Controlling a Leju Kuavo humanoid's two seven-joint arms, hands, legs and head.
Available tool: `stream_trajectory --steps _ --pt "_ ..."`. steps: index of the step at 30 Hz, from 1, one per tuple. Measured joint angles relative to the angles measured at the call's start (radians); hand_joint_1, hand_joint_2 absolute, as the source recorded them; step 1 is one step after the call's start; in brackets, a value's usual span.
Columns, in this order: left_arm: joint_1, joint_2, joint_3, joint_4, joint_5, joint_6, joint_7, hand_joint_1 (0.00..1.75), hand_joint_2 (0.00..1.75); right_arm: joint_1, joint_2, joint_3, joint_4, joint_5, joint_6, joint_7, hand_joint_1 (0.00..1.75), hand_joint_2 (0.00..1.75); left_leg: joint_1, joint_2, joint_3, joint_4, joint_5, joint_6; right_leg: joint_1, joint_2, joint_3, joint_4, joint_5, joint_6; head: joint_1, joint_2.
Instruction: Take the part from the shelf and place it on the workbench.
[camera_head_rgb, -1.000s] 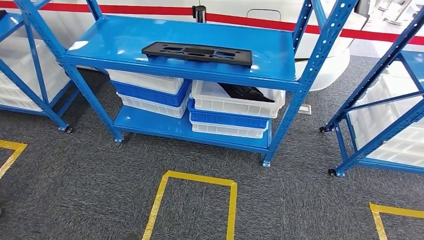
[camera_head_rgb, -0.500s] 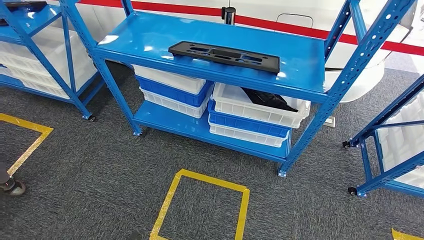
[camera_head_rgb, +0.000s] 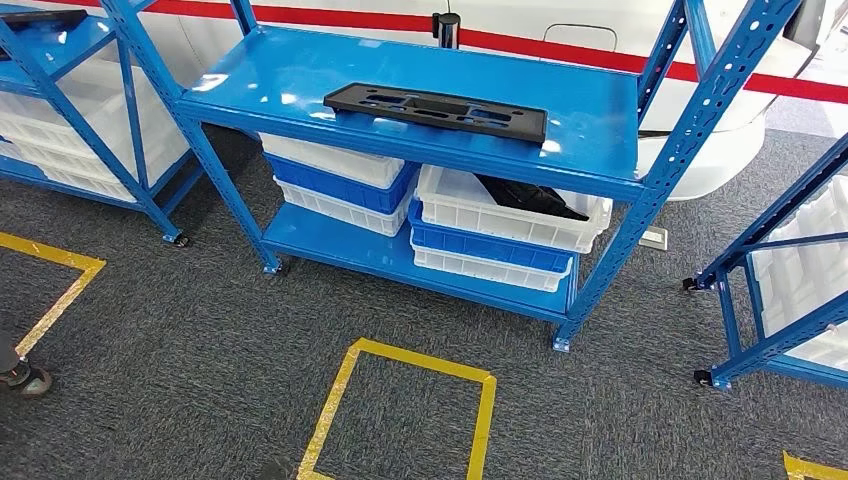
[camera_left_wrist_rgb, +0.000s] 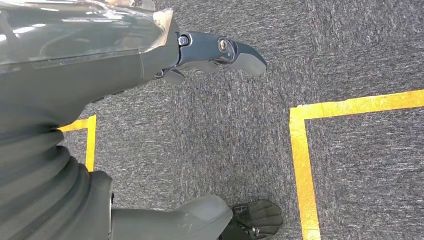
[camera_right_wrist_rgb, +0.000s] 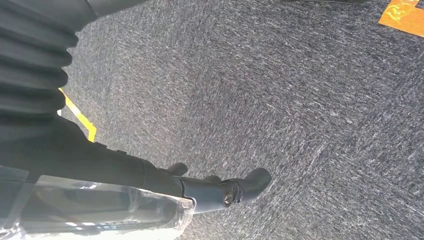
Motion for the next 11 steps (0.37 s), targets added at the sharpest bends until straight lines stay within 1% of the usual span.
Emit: stream_trajectory --steps 3,11 --pt "0.000 0.000 0.000 0.000 0.000 0.000 0.000 0.00 1.75 0.000 0.000 0.000 0.000 0.003 0.002 0.003 0.00 1.75 -0.002 0.000 0.000 0.000 -0.001 -0.001 0.001 0.000 0.000 0.000 0.000 0.000 0.000 0.000" --pt "0.000 0.000 0.000 0.000 0.004 -0.006 0.000 0.00 1.75 0.000 0.000 0.002 0.000 0.006 0.003 0.005 0.00 1.75 -0.009 0.000 -0.001 0.002 -0.001 -0.001 -0.005 0.000 0.000 -0.001 0.000 0.000 0.000 0.000"
